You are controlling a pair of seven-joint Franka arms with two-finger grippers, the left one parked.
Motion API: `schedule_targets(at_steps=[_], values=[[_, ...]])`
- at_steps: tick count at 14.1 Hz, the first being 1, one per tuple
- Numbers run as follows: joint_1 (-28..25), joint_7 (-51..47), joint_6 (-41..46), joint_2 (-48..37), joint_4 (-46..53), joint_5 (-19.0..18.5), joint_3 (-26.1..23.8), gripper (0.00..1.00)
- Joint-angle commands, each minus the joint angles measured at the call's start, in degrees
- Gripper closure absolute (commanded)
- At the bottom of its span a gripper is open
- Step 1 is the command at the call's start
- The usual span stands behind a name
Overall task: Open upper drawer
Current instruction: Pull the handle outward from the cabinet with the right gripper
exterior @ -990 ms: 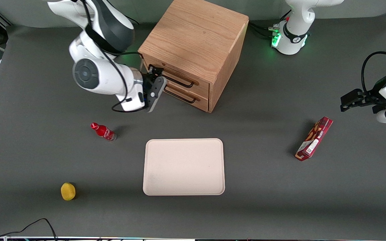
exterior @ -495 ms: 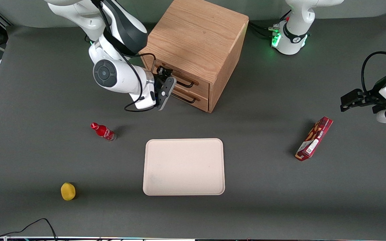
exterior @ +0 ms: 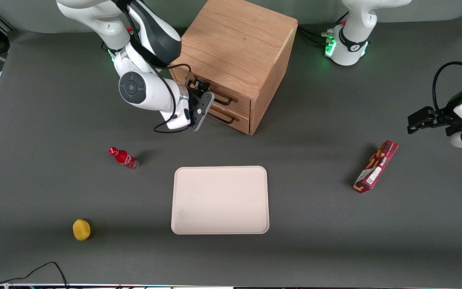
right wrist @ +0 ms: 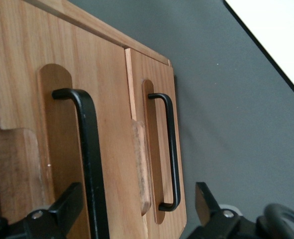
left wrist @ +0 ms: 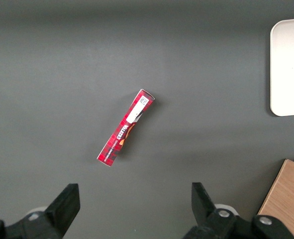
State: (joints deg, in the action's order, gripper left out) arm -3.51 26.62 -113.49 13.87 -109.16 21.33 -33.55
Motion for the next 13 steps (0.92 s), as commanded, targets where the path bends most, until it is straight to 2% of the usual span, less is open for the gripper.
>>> schedule_targets(at_steps=[1,6,8,13], values=[[0.6,0.9,-2.2,0.6,-0.8,1.6,-0.1,0.0],[0.7,0.9,-2.4,5.2,4.3,0.4,2.1,0.0],[0.7,0.9,-2.1,6.7,6.3,-2.2,3.1,0.0],[0.7,1.1,3.7,10.6,13.6,-5.1,6.0,0.0]])
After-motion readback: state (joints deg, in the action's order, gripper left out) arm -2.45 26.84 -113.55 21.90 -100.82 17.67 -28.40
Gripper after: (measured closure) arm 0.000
